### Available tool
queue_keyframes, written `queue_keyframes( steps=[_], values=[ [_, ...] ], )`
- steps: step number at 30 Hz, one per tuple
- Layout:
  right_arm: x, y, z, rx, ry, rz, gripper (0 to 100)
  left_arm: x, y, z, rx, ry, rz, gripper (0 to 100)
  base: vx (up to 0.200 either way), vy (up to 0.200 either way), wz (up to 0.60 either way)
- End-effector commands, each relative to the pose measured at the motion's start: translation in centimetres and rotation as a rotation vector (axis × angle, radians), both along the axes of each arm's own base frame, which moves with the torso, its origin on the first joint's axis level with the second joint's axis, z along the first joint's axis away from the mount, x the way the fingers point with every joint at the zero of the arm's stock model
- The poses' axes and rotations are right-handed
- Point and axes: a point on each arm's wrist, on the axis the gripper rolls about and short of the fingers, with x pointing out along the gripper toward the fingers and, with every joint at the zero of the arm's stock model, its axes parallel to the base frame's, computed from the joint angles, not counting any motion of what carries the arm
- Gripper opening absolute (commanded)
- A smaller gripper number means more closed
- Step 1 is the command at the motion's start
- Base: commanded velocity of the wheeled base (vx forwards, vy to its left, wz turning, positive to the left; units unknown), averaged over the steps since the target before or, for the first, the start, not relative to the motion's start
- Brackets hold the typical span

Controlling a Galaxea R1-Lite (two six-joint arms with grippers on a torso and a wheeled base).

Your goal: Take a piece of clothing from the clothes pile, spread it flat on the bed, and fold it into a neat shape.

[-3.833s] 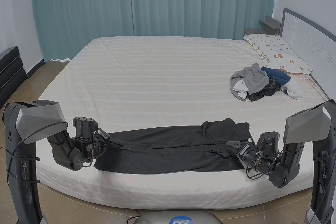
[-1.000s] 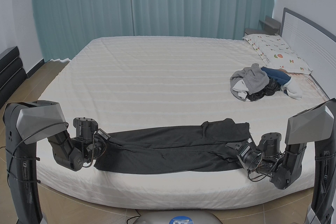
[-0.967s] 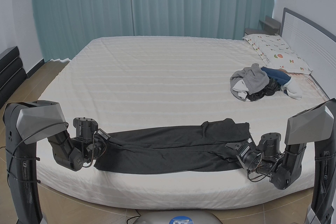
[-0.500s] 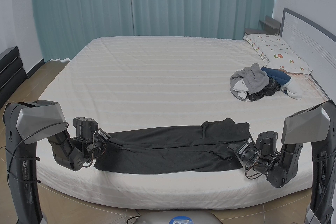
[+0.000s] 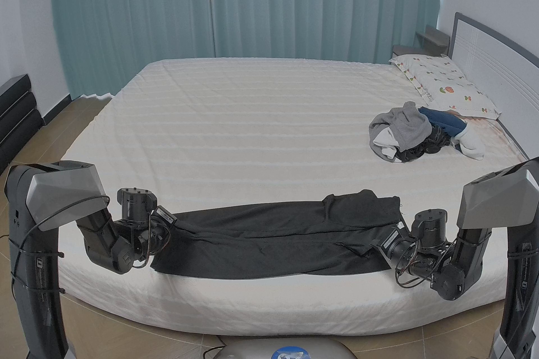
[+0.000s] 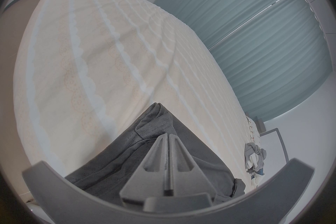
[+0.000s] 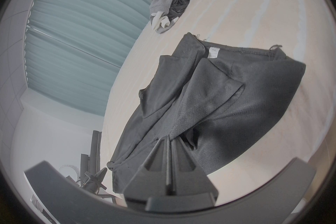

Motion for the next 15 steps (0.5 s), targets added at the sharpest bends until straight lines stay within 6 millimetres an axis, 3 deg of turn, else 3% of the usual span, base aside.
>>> queue_keyframes(
  steps=[1,15],
  values=[
    [-0.3,-0.1,1.4,0.011,-0.031,0.0,0,0.0,0.0,-0.1,0.0,0.002,0.001,0,0.0,0.0,0.0],
    [-2.3,-0.8,1.8,-0.006,0.005,0.003,0,0.0,0.0,-0.1,0.0,0.002,0.001,0,0.0,0.0,0.0]
  ],
)
